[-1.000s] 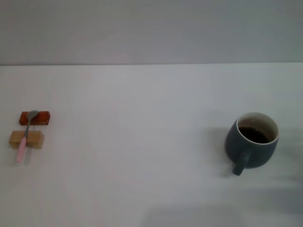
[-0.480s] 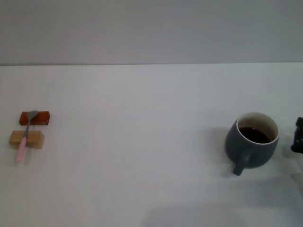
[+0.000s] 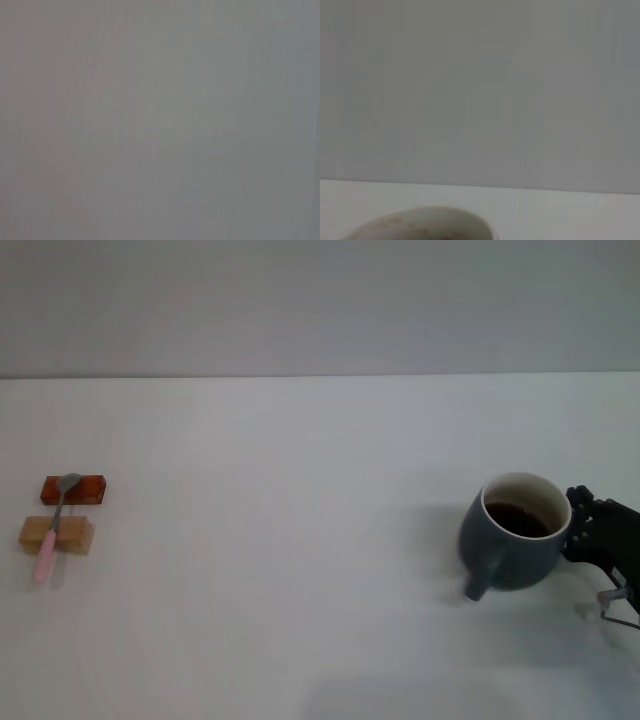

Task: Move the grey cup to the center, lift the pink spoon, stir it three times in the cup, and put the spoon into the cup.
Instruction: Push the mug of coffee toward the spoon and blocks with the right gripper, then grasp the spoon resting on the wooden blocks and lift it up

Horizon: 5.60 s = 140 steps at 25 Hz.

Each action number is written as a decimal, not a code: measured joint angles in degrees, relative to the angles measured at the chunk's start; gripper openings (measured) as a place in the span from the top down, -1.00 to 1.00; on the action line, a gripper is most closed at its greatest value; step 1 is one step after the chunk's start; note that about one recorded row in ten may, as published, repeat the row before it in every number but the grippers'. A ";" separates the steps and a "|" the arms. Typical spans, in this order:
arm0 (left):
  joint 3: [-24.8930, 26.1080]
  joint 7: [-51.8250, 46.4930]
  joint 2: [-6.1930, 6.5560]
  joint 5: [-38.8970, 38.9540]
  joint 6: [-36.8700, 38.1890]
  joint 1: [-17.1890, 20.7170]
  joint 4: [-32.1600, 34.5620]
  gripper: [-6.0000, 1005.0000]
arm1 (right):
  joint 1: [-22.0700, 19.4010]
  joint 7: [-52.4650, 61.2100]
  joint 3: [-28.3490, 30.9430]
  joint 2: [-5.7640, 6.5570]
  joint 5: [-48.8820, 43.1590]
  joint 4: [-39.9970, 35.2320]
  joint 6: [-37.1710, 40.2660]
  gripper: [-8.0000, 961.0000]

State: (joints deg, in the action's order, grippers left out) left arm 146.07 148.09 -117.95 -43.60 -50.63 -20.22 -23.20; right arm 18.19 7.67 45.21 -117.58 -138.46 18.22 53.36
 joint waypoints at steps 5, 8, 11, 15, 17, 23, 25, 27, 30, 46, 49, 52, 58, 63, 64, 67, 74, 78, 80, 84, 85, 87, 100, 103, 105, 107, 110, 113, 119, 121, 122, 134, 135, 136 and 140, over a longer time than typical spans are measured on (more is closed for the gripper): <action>0.00 0.00 0.00 0.01 0.00 -0.17 0.00 -0.71 | 1.06 0.19 -0.58 0.01 -1.07 0.37 -1.17 0.88; 0.00 0.00 0.01 0.01 0.00 -0.21 0.00 -0.71 | 1.91 0.97 -0.72 0.00 -2.90 0.77 -2.84 0.88; 0.00 0.00 0.01 0.01 0.00 -0.23 0.00 -0.71 | 2.84 3.34 -0.74 -0.01 -5.59 0.88 -3.57 0.88; 0.00 0.00 -0.03 0.01 0.00 -0.33 0.10 -0.71 | 3.98 5.52 -0.72 0.17 -8.34 1.12 -4.02 0.88; 0.00 0.00 -0.05 0.00 0.01 -0.40 0.17 -0.71 | 4.52 6.24 -0.73 0.19 -9.47 1.17 -4.11 0.88; 0.00 -0.06 -0.12 0.00 -0.58 -0.43 0.51 -0.71 | 6.01 8.86 -0.73 0.36 -12.27 1.30 -4.23 0.88; 0.00 -0.06 -0.12 0.00 -0.58 -0.43 0.51 -0.71 | 6.21 8.98 -0.71 0.38 -12.53 1.30 -4.32 0.88; -0.14 -0.13 -0.16 0.00 -0.98 -0.44 0.60 -0.71 | 6.58 8.99 -0.71 0.39 -12.57 1.30 -4.69 0.88; -0.36 -0.16 -0.17 0.00 -1.31 -0.44 0.69 -0.71 | 7.15 9.00 -0.73 0.40 -12.59 1.52 -5.73 0.88; -0.71 -0.88 -0.17 0.00 -2.58 -0.59 0.91 -0.71 | 11.12 9.19 -0.58 -0.55 -12.72 5.37 -14.58 0.88; -0.84 -0.88 -0.17 0.00 -2.65 -0.78 1.09 -0.71 | 11.27 9.21 -0.17 -0.55 -12.72 6.34 -15.93 0.88; -0.88 -0.88 -0.13 -0.06 -2.96 -0.94 1.69 -0.71 | 11.68 9.21 -0.06 -0.63 -12.57 6.90 -16.57 0.88; -1.45 -1.42 -0.14 -0.07 -4.58 -0.86 1.87 -0.71 | 13.35 10.63 -0.04 -1.12 -12.43 7.65 -17.65 0.88; -1.59 -2.87 -0.09 -0.32 -5.44 -0.53 1.93 -0.71 | 14.82 10.74 -0.40 -1.25 -12.53 8.69 -19.56 0.88; -1.59 -3.00 -0.08 -0.33 -5.45 -0.46 1.95 -0.71 | 15.32 10.77 -0.50 -1.33 -12.53 9.35 -20.47 0.88; -1.59 -3.51 -0.08 -0.34 -5.51 -0.32 2.39 -0.71 | 15.67 10.81 -0.53 -1.35 -12.54 9.99 -21.34 0.88; -1.58 -3.94 -0.10 -0.04 -6.02 -0.27 3.80 -0.71 | 17.05 11.43 -0.90 -1.37 -12.67 11.65 -23.41 0.88; -1.49 -3.95 -0.13 0.00 -6.06 -0.26 4.35 -0.71 | 17.68 12.22 -1.92 -1.46 -12.70 12.39 -23.67 0.88; -1.46 -3.95 -0.09 0.01 -6.07 -0.21 4.59 -0.71 | 18.24 12.77 -2.89 -1.49 -12.69 12.78 -24.04 0.88; -1.49 -3.99 -0.08 0.01 -6.07 -0.16 4.60 -0.71 | 19.29 13.06 -4.46 -1.70 -12.47 13.35 -24.61 0.88; -1.49 -4.00 -0.08 0.01 -6.07 -0.15 4.60 -0.71 | 19.44 13.07 -4.84 -1.73 -12.44 13.63 -24.77 0.88; -1.49 -4.02 -0.08 0.01 -6.07 -0.13 4.63 -0.71 | 19.54 13.08 -5.04 -1.78 -12.36 13.93 -24.89 0.88; -1.58 -7.70 -0.29 -0.15 -9.40 0.77 5.13 -0.71 | 18.97 10.87 0.08 -1.52 -12.60 7.36 -20.55 0.88; -1.59 -7.63 -0.55 -0.24 -12.65 1.55 5.30 -0.71 | 18.93 5.85 3.68 -1.37 -12.65 3.49 -17.39 0.88; -1.80 -7.54 -0.64 -0.37 -13.93 1.94 5.38 -0.71 | 18.91 1.11 7.69 -1.35 -12.65 1.31 -15.94 0.88; -2.26 -7.62 -0.72 -0.28 -14.84 2.30 5.45 -0.71 | 18.90 -2.67 11.93 -1.23 -12.64 0.18 -15.37 0.88; -2.63 -7.89 -0.78 -0.12 -15.67 2.45 5.40 -0.71 | 18.90 -6.23 17.23 -0.58 -12.66 -0.67 -15.22 0.88; -2.31 -8.13 -0.72 0.96 -15.57 2.38 4.69 -0.71 | 18.92 -7.74 19.90 0.23 -12.68 -1.15 -15.39 0.88; -2.05 -15.94 -0.07 4.20 -10.56 4.63 -2.97 -0.71 | 18.69 -7.82 24.99 0.47 -12.67 -1.53 -15.74 0.88; -1.66 -25.41 0.66 4.28 -9.81 6.41 -7.65 -0.71 | 18.39 -7.84 26.35 0.31 -12.62 -1.54 -15.64 0.88; -1.66 -25.41 0.66 4.28 -9.81 6.41 -7.65 -0.71 | 18.27 -7.85 27.01 0.22 -12.53 -1.54 -15.52 0.88; -8.81 -59.80 11.31 -10.51 -29.78 8.41 -15.27 -0.70 | 18.29 -7.90 29.76 0.06 -12.53 -1.61 -15.27 0.88; -8.51 -59.35 10.42 -16.38 -32.27 9.08 -21.61 -0.70 | 18.40 -7.90 29.76 0.06 -12.54 -1.61 -15.27 0.88; -8.41 -59.01 10.01 -18.17 -32.62 9.30 -23.58 -0.69 | 18.50 -7.91 29.77 0.06 -12.54 -1.60 -15.26 0.88; -7.60 -55.04 5.72 -29.28 -32.68 10.94 -37.00 -0.68 | 18.61 -7.92 29.80 0.07 -12.54 -1.29 -15.43 0.88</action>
State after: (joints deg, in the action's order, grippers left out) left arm 138.47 93.05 -112.23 -72.88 -83.31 -9.28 -60.20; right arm 36.80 -0.25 75.00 -117.51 -151.00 16.92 37.93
